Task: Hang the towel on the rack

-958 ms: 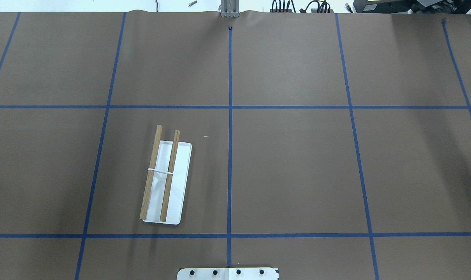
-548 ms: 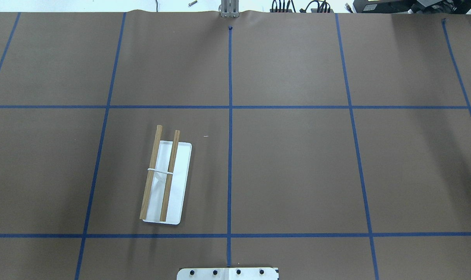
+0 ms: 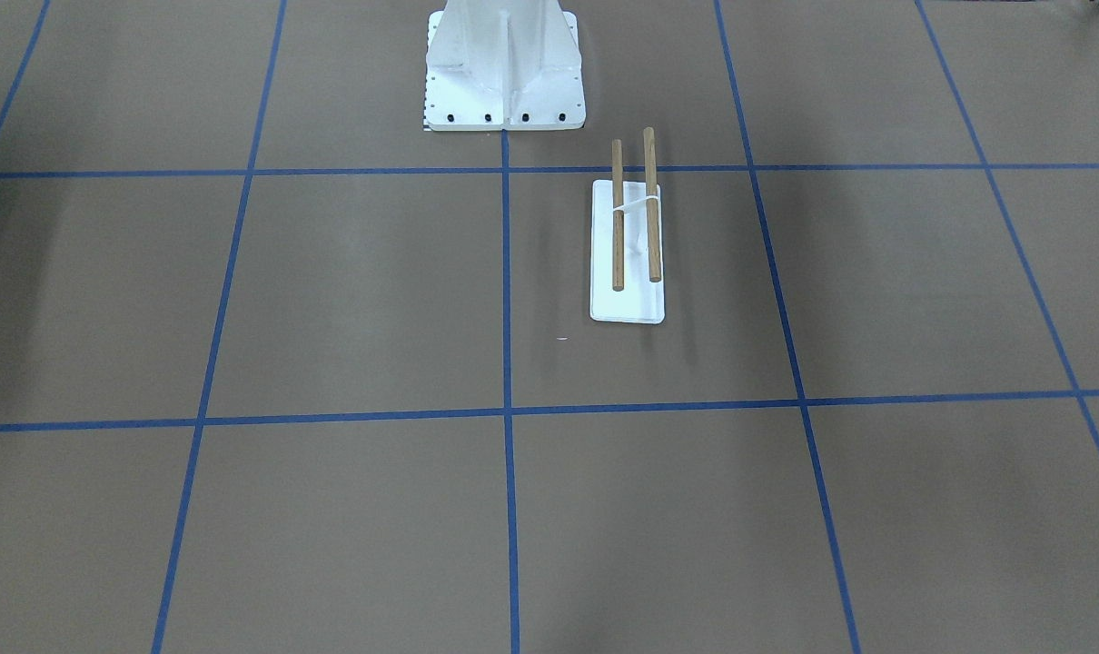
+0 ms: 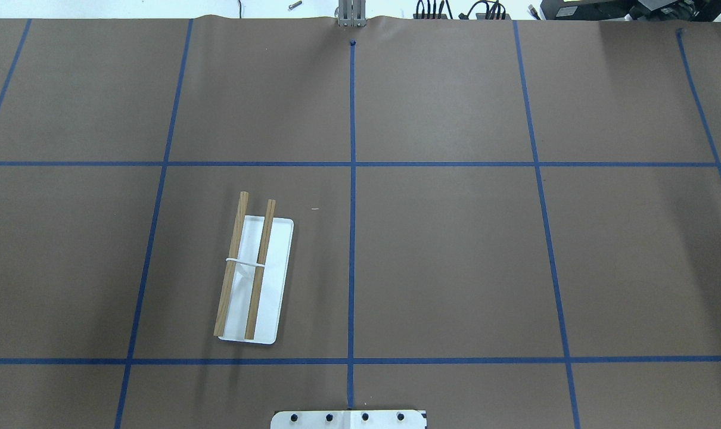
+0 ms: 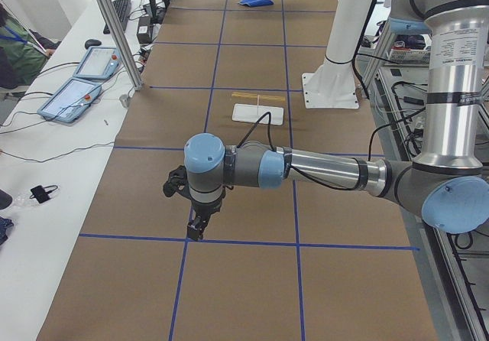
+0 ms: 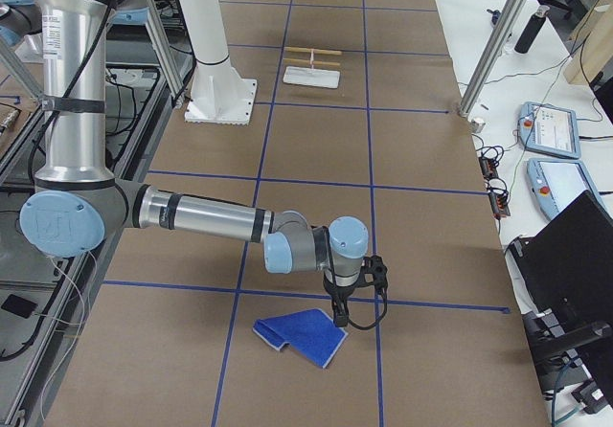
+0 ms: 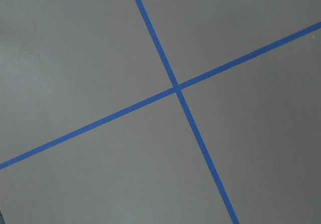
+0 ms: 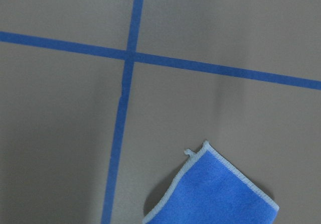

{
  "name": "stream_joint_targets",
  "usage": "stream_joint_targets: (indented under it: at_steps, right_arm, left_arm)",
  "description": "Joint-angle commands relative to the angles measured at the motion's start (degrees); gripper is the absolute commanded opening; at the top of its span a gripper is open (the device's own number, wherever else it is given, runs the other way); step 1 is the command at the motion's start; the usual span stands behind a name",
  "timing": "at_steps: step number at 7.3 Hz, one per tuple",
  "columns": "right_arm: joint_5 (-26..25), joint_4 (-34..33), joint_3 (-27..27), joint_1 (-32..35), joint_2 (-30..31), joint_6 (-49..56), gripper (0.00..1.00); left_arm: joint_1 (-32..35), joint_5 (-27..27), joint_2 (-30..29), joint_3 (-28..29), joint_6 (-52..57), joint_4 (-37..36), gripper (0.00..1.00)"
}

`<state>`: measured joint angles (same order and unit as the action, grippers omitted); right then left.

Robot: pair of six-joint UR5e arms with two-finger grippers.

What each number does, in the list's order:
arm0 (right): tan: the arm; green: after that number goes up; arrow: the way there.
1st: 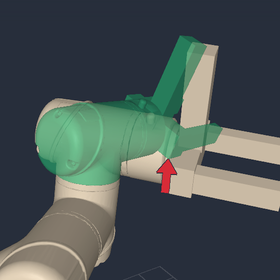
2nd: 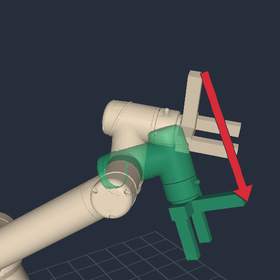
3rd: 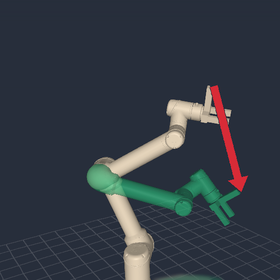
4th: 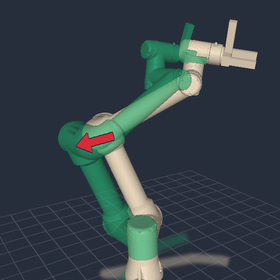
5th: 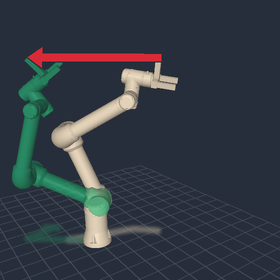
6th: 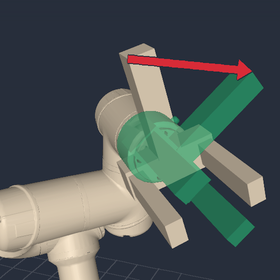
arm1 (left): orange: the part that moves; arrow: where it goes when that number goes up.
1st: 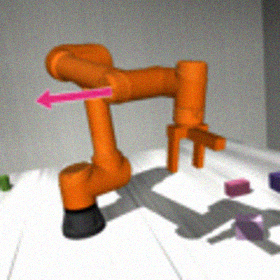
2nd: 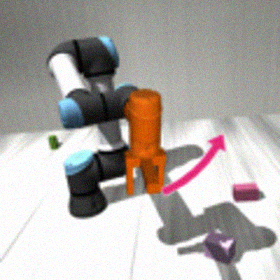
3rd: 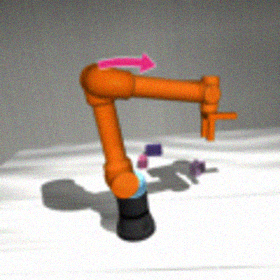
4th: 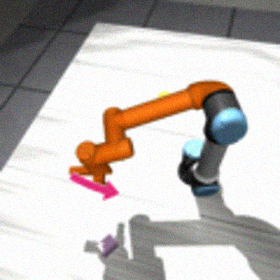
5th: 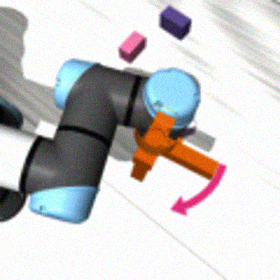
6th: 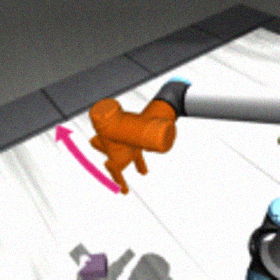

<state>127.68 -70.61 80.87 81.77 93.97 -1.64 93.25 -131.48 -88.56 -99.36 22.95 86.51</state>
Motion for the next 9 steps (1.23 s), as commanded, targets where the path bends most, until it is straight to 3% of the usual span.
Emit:
stream_joint_targets:
  at_steps: [1, 3, 5, 6, 7, 9]
  right_arm:
    - [1.2, 5.7, -5.0, -2.8, 0.4, -0.2, 1.00]
    - [3.9, 5.7, -4.8, -4.4, 1.0, -0.2, 1.00]
    - [3.5, 5.7, -4.8, -5.8, 2.3, 0.4, 0.97]
    - [3.1, 5.7, -4.8, -6.2, 2.3, 0.3, 0.82]
    - [2.9, 5.6, -4.9, -6.8, 2.4, 0.3, 0.45]
    - [0.5, 5.6, -4.9, -8.5, 2.6, 0.6, 0.22]
  left_arm:
    - [0.0, 0.0, 0.1, 0.1, 0.0, 0.0, 0.98]
    - [0.0, 0.0, 0.1, 0.2, 0.0, 0.0, 0.98]
    - [0.0, 0.0, 0.1, 0.5, -0.1, 0.0, 0.98]
    - [0.0, 0.0, 0.1, 0.5, -0.1, 0.0, 0.98]
    - [-0.1, 0.0, 0.1, 0.5, -0.1, 0.0, 0.98]
    - [-0.1, 0.0, 0.1, 0.5, -0.1, 0.0, 0.98]
